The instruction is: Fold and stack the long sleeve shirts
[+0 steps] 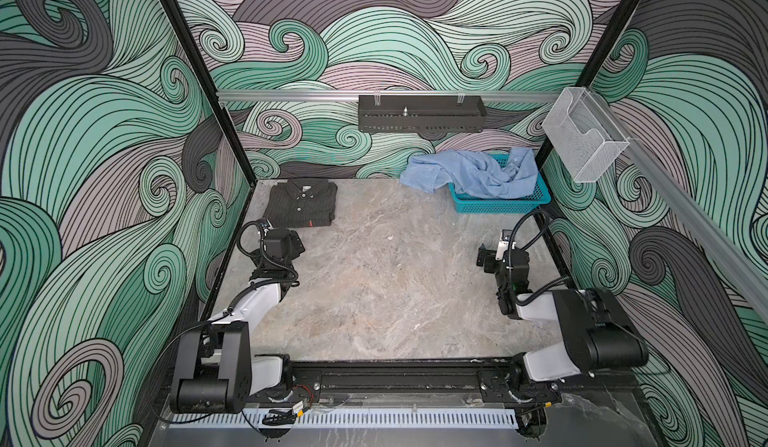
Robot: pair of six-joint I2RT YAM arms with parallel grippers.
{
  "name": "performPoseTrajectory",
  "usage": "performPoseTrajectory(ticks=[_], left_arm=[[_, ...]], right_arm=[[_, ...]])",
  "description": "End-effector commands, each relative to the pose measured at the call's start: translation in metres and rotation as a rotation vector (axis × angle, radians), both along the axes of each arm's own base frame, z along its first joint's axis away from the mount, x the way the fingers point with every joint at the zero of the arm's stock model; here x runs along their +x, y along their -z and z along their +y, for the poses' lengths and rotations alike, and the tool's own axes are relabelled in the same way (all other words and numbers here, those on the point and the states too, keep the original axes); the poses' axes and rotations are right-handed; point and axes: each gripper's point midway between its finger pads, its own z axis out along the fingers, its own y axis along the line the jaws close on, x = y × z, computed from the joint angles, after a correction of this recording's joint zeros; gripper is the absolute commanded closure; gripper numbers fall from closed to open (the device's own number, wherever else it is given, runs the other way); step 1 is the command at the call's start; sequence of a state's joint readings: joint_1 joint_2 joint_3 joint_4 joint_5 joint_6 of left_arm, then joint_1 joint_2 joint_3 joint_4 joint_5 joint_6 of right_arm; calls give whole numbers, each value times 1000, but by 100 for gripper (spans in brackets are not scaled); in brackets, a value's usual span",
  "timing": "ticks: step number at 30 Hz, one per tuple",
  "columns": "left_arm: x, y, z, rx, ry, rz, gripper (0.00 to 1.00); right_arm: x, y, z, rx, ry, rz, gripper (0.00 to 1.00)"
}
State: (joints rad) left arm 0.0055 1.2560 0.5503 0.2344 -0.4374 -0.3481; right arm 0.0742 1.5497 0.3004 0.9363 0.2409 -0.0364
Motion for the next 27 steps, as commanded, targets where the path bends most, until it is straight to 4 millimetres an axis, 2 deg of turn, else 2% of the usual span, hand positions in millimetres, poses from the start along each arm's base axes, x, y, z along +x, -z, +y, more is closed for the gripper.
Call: performPoseTrajectory(ticks=[1,3,6,9,11,14,15,17,20,23,26,27], left_arm=[[-15,-3,14,60,-62,-37,1],[-19,5,17,75,-73,-44,1],[-7,15,12,94,-24,-25,1],[3,12,9,142,19,-44,1],[6,21,12,138,24,-78,1],[23,37,-10,121,181,-26,2],[25,45,-12,132,192,-14,2],[34,42,-21,190,264,-93,2],[31,47,-18,117,228,23,1],[34,43,-19,166,254,-57,1],[30,47,-17,119,231,15,2],[32,46,-17,144,239,-13,1]], right_arm=[[13,-24,8,38,-43,-65,0],[22,-24,6,38,-32,-79,0],[23,-22,4,49,-26,-35,1],[22,-23,5,48,-27,-41,0],[23,-23,4,48,-26,-45,0],[22,-23,4,47,-27,-38,0],[23,-23,4,48,-27,-43,0],[23,-23,4,48,-28,-39,0],[23,-23,4,48,-28,-40,0],[23,-22,5,49,-30,-37,0],[23,-22,5,49,-30,-38,0],[23,-22,5,49,-29,-36,1]])
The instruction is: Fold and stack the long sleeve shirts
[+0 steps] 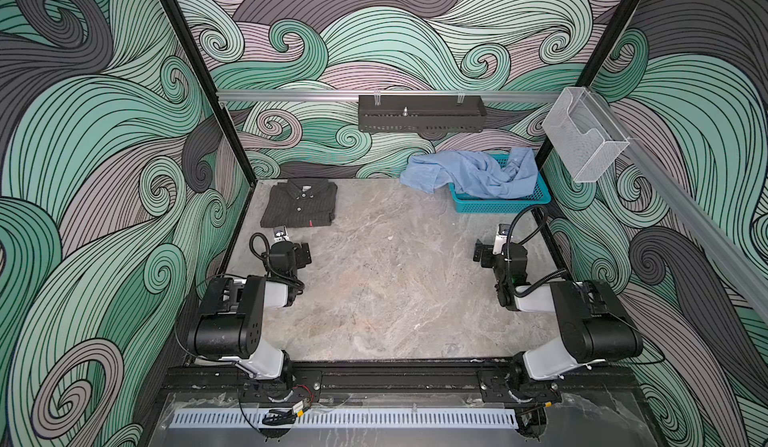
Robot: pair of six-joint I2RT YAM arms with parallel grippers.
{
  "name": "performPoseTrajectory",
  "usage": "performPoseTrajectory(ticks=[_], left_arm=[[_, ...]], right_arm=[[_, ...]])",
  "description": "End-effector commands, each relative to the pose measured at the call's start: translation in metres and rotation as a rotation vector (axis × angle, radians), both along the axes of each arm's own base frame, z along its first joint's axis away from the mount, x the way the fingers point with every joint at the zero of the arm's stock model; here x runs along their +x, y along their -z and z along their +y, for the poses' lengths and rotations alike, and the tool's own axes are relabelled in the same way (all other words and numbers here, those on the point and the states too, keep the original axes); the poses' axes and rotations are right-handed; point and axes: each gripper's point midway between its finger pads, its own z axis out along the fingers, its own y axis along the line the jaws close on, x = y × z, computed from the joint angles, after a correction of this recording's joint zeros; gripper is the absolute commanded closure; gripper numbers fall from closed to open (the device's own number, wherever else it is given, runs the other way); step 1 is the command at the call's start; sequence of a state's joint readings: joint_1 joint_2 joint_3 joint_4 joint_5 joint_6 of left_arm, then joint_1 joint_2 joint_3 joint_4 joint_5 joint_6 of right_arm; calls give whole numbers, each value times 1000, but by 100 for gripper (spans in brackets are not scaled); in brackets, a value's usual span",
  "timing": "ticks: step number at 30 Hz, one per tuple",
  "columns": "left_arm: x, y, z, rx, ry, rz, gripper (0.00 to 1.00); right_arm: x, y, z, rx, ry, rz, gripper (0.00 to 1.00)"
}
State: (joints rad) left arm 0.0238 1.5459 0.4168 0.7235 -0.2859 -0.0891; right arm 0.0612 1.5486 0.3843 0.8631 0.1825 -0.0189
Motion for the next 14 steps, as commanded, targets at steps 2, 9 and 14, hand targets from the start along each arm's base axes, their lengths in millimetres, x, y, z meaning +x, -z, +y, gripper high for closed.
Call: performPoseTrajectory(ticks=[2,9,14], left_arm=[[9,-18,-1,9,16,-56,1],[9,-16,0,-5,-1,-35,1],[8,-15,0,-11,-4,-27,1]], right_arm=[[4,-8,-1,11,5,-23,0],[4,-7,-2,12,5,-18,0],[4,-8,-2,12,5,-23,0]])
